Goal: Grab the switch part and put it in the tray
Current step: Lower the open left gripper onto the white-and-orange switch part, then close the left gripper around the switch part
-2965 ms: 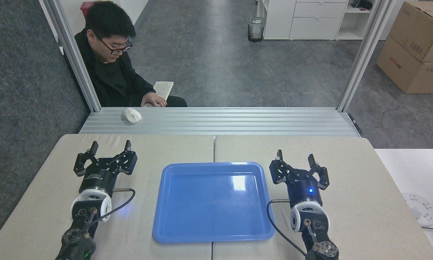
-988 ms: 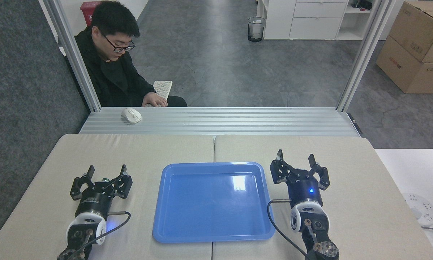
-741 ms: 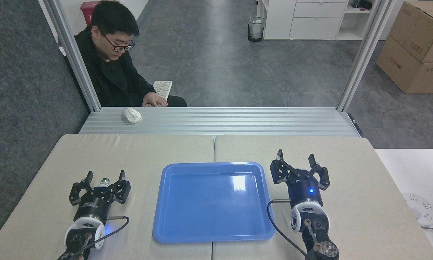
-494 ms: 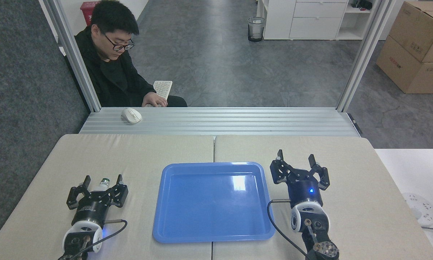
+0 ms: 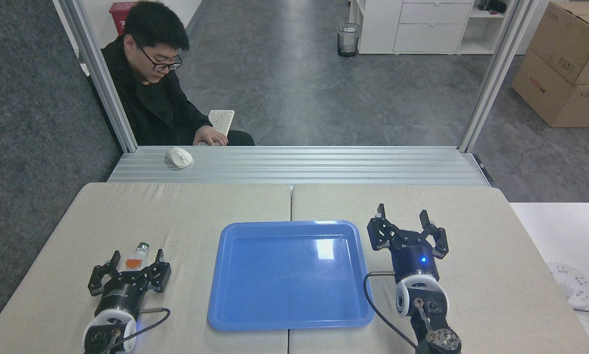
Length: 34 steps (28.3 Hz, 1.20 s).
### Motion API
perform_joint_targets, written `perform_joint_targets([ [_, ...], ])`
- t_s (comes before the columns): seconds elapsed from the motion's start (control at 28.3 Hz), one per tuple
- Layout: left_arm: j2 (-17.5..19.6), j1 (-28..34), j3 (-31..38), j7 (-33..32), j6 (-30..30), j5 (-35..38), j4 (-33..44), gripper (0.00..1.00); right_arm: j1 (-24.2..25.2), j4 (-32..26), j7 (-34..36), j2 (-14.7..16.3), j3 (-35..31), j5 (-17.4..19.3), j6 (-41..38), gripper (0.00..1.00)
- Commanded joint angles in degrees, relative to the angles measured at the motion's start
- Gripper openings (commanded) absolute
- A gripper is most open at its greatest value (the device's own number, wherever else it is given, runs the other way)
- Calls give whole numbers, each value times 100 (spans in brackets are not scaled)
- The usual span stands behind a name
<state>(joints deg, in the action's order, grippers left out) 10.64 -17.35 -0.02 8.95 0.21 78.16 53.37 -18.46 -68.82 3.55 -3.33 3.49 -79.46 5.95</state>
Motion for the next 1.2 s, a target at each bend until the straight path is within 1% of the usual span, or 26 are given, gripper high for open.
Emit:
perform_joint_targets([
  [0.0,26,30,81,2,-39,7,-275,99,0,0,-3,-1,2,0,3,100],
  [0.18,26,30,20,2,-48,15,-336,98,0,0,-3,-1,2,0,3,100],
  [0.21,26,30,11,2,-48,15,-336,94,0,0,-3,-1,2,0,3,100],
  [0.25,26,30,2,10,-48,15,-336,88,0,0,-3,-1,2,0,3,100],
  [0.32,26,39,-7,19,-48,24,-336,80,-9,0,-3,-1,2,0,3,100],
  [0.39,26,39,-15,63,-56,24,-336,68,0,0,-12,-1,2,0,3,100],
  [0.42,26,47,-42,81,-56,24,-345,64,0,0,-12,-1,2,0,3,100],
  [0.53,35,65,-165,89,-56,24,-345,63,0,0,-12,-1,2,0,3,100],
  [0.6,43,127,-174,98,-56,24,-345,55,0,0,-12,-1,11,0,3,100],
  [0.67,44,144,-174,98,-56,24,-345,54,-9,0,-12,-1,2,0,3,100],
  [0.74,52,162,-182,98,-65,24,-345,48,0,0,-12,-1,2,0,3,100],
  [0.81,52,153,-183,98,-65,24,-336,45,0,0,-12,-1,2,0,3,100],
  [0.88,70,144,-174,98,-117,24,-310,32,0,-8,-12,-1,2,0,3,100],
  [0.99,122,83,-174,90,-232,-2,-231,17,0,0,-12,-1,2,0,3,100],
  [1.02,123,57,-165,98,-250,-11,-152,15,0,0,-12,-1,2,0,3,100],
  [1.09,131,21,-165,89,-259,-37,58,14,0,0,-12,-1,2,0,3,100],
  [1.16,131,-31,-156,81,-267,-72,540,8,0,0,-12,-1,2,-8,3,100],
])
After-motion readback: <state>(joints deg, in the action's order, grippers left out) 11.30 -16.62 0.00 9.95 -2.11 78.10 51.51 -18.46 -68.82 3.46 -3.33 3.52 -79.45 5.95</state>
